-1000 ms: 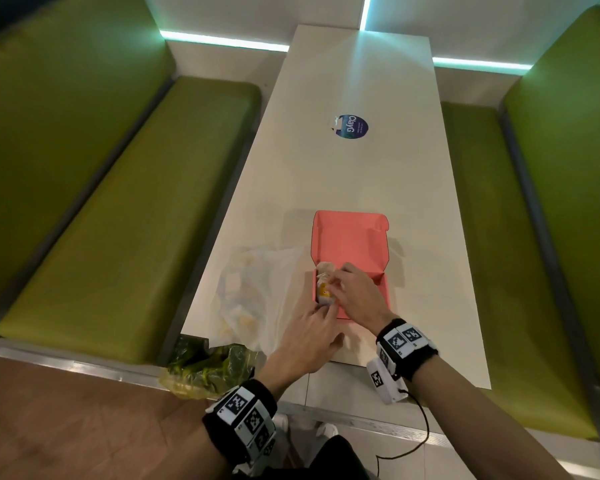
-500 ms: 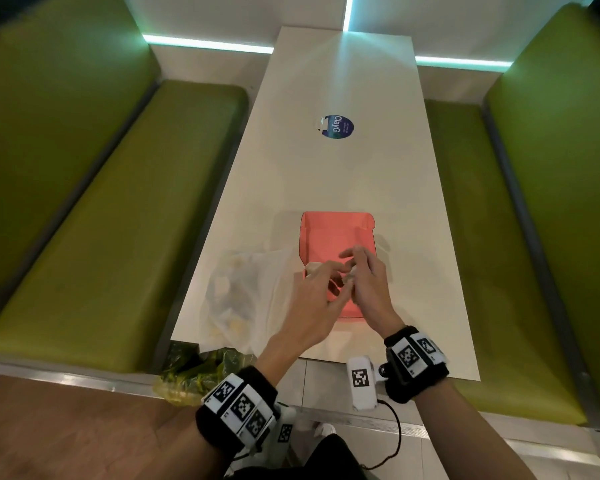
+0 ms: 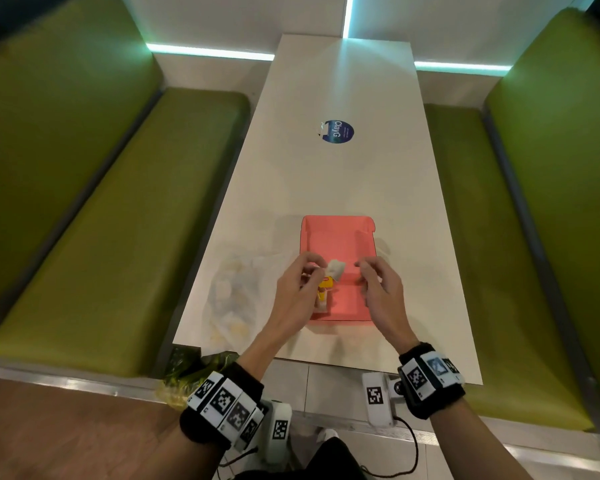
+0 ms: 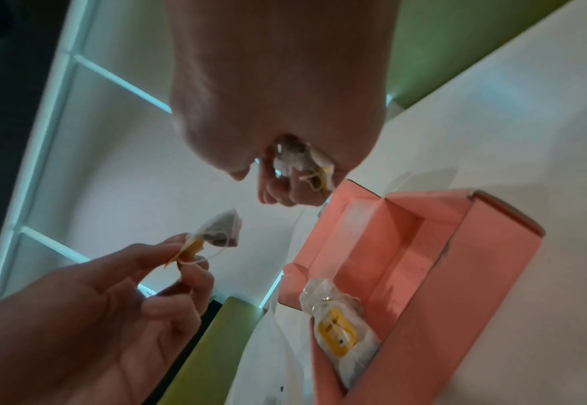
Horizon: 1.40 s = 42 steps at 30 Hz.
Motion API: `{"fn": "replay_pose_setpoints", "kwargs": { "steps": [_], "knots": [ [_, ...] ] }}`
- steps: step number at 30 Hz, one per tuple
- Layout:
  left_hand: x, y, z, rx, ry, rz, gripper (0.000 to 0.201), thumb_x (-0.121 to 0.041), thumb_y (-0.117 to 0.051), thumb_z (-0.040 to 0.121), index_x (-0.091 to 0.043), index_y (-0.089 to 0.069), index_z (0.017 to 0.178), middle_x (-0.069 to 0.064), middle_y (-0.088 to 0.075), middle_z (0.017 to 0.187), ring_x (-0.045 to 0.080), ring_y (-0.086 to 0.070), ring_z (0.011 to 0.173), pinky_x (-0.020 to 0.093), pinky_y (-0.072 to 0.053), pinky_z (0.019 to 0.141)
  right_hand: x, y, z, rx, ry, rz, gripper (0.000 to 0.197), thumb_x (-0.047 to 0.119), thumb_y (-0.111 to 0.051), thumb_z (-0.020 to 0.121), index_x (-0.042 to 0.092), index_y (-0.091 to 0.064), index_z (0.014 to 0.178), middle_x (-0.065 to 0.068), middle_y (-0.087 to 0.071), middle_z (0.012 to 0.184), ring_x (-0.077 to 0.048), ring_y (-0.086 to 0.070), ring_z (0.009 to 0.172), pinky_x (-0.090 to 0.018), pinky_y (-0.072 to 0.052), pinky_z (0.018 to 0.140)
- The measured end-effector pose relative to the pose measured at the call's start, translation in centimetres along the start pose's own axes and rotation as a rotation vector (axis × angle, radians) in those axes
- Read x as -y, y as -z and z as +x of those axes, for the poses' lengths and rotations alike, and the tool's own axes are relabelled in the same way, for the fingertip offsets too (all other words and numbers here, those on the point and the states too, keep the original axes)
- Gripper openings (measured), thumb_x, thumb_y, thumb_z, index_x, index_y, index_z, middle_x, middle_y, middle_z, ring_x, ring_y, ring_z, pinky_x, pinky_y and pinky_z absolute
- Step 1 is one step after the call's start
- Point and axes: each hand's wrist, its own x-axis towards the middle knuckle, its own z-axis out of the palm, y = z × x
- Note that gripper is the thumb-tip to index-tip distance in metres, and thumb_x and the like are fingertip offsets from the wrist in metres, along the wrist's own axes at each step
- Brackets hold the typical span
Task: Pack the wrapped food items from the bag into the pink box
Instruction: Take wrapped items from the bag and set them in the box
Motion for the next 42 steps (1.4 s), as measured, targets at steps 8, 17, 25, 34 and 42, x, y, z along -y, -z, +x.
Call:
{"fn": "replay_pose_setpoints", "kwargs": {
  "steps": [8, 17, 25, 34, 42],
  "knots": [
    [0.4, 1.2, 0.6, 0.057, 0.031, -0.083, 0.011, -0.006, -0.054, 0.098, -0.007, -0.064, 0.094, 0.013, -0.065, 0.092, 0.022, -0.059, 0.074, 0.032, -0.049, 0.055, 1.2, 0.1, -0.3, 0.266, 0.165, -0.172, 0.029, 0.024, -0.065, 0.094, 0.029, -0.065, 0.122, 0.008, -0.057, 0.106, -0.009, -0.038, 0.063, -0.017, -0.039, 0.066],
    [-0.7, 2.4, 0.2, 0.136, -0.095, -0.125, 0.023, -0.018, -0.055, 0.093, -0.015, -0.068, 0.111, 0.007, -0.063, 0.096, 0.019, -0.059, 0.086, 0.033, -0.051, 0.066, 2.4, -0.4, -0.7, 0.354, -0.082, 0.118, 0.019, 0.003, -0.055, 0.097, 0.012, -0.070, 0.090, -0.003, -0.056, 0.068, -0.006, -0.039, 0.050, -0.016, -0.028, 0.045],
    [-1.1, 1.8, 0.3, 0.128, -0.143, -0.040, 0.005, -0.013, -0.065, 0.094, -0.009, -0.066, 0.097, -0.002, -0.069, 0.094, 0.016, -0.065, 0.091, 0.026, -0.050, 0.068, 3.3, -0.8, -1.3, 0.375, -0.223, 0.215, 0.020, 0.004, -0.047, 0.100, 0.006, -0.067, 0.095, -0.013, -0.045, 0.074, -0.012, -0.031, 0.050, -0.018, -0.023, 0.040],
    [-1.3, 2.1, 0.5, 0.184, -0.115, 0.044, 0.006, -0.019, -0.067, 0.093, -0.014, -0.068, 0.096, 0.002, -0.068, 0.090, 0.011, -0.063, 0.082, 0.021, -0.048, 0.067, 3.4, -0.7, -2.1, 0.396, -0.207, 0.137, 0.020, 0.006, -0.051, 0.099, 0.011, -0.068, 0.090, -0.010, -0.046, 0.070, -0.012, -0.031, 0.054, -0.024, -0.021, 0.046],
    [-1.8, 2.7, 0.9, 0.157, -0.154, 0.071, 0.008, -0.015, -0.063, 0.096, -0.015, -0.060, 0.088, 0.000, -0.065, 0.088, 0.016, -0.062, 0.085, 0.039, -0.049, 0.067, 3.5, -0.2, -2.6, 0.339, -0.178, 0.210, 0.032, 0.041, -0.053, 0.091, 0.016, -0.066, 0.107, 0.001, -0.052, 0.080, -0.008, -0.031, 0.057, -0.021, -0.021, 0.046]
  ]
}}
